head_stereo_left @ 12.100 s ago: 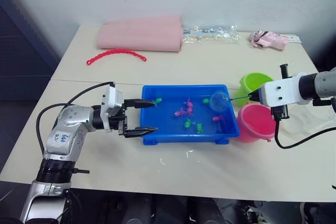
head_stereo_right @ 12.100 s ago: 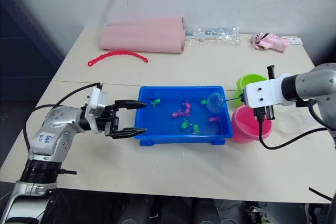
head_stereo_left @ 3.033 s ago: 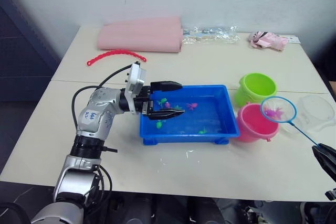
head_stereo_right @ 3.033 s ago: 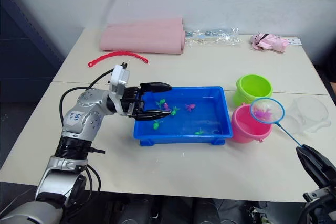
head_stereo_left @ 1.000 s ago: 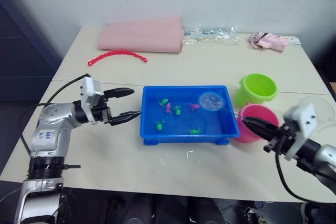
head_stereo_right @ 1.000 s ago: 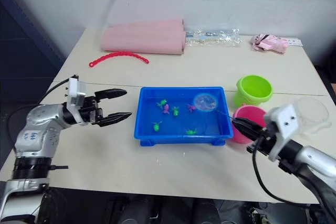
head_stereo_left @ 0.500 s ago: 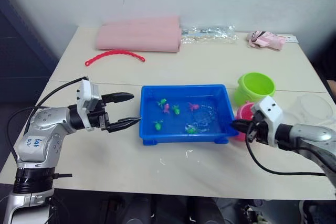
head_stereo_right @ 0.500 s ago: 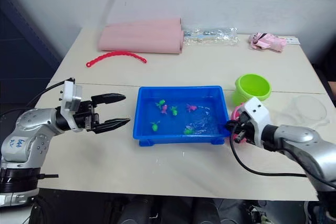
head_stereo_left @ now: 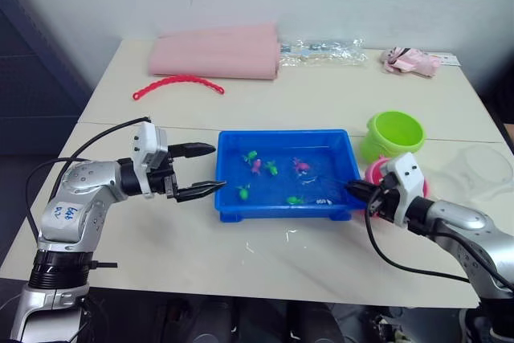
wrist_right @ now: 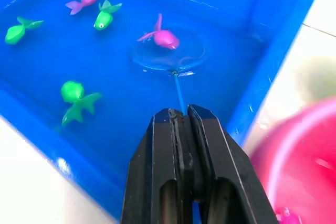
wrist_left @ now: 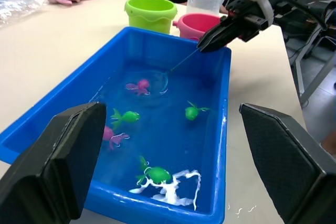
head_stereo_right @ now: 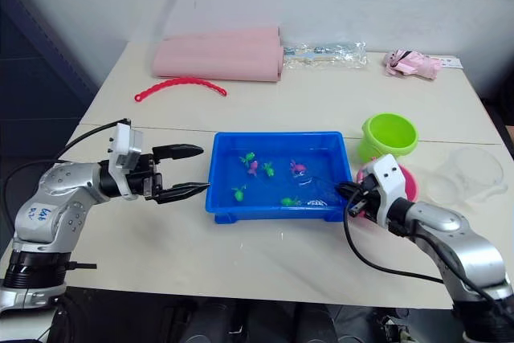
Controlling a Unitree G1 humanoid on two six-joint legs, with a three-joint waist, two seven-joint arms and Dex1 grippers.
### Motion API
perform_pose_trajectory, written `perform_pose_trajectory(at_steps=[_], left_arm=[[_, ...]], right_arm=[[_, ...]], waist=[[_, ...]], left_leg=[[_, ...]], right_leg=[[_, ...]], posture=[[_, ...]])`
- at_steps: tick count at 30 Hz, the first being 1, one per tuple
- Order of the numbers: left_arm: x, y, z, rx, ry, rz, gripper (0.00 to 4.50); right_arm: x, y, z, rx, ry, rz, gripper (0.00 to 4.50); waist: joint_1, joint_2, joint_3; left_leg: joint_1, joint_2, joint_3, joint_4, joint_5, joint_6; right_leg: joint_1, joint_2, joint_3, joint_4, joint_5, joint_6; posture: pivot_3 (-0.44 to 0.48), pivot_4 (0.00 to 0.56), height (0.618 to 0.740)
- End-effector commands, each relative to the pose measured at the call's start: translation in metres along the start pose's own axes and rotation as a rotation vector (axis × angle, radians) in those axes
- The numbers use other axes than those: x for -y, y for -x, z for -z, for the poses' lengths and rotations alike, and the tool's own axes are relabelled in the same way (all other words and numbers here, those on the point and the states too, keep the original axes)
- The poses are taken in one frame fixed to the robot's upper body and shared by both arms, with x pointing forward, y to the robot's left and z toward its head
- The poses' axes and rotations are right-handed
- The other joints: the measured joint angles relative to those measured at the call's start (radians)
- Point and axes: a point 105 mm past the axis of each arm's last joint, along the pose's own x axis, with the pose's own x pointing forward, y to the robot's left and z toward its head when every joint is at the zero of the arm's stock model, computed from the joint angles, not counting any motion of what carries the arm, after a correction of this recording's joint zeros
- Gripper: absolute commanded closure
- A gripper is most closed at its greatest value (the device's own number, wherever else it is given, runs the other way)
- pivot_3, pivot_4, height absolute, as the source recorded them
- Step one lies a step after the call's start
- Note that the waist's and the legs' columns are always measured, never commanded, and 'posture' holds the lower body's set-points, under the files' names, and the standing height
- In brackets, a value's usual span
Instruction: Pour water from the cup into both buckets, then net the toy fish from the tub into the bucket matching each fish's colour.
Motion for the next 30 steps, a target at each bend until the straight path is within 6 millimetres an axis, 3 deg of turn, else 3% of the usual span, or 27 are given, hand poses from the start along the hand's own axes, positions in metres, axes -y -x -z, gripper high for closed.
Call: perform_pose_trajectory(at_steps=[1,7,20,30], left_arm=[[-0.005,-0.001,-0.010,0.011,-0.040,0.011,0.08],[-0.009,-0.007,-0.013,0.041,-0.037,0.045,0.08],[-0.006,-0.023,-0.015,0.086,-0.023,0.143,0.08],[0.004,-0.040,-0.015,0.127,0.005,0.251,0.08]], right_arm=[[-0.004,0.009,-0.015,0.079,0.039,0.011,4.50],[-0.014,0.027,-0.015,0.087,0.053,-0.002,4.50],[-0.029,0.067,-0.034,0.242,0.136,0.051,4.50],[-0.040,0.121,-0.038,0.308,0.176,0.146,4.50]], waist=[[0.000,0.000,0.000],[0.000,0.000,0.000],[0.001,0.000,0.000],[0.002,0.000,0.000]], left_leg=[[0.000,0.000,0.000,0.000,0.000,0.000],[0.000,0.000,0.001,0.000,0.000,0.000],[0.000,0.000,0.002,0.000,0.000,0.000],[0.001,0.000,0.002,0.000,-0.001,0.001]], right_leg=[[0.000,0.000,0.000,0.000,0.000,0.000],[-0.002,0.000,0.002,0.000,0.000,0.000],[-0.002,0.000,0.003,0.000,0.000,0.000],[-0.002,0.000,0.004,0.000,0.000,0.000]], posture=[[0.000,0.150,0.740],[0.000,0.150,0.740],[0.000,0.150,0.740],[0.000,0.150,0.740]])
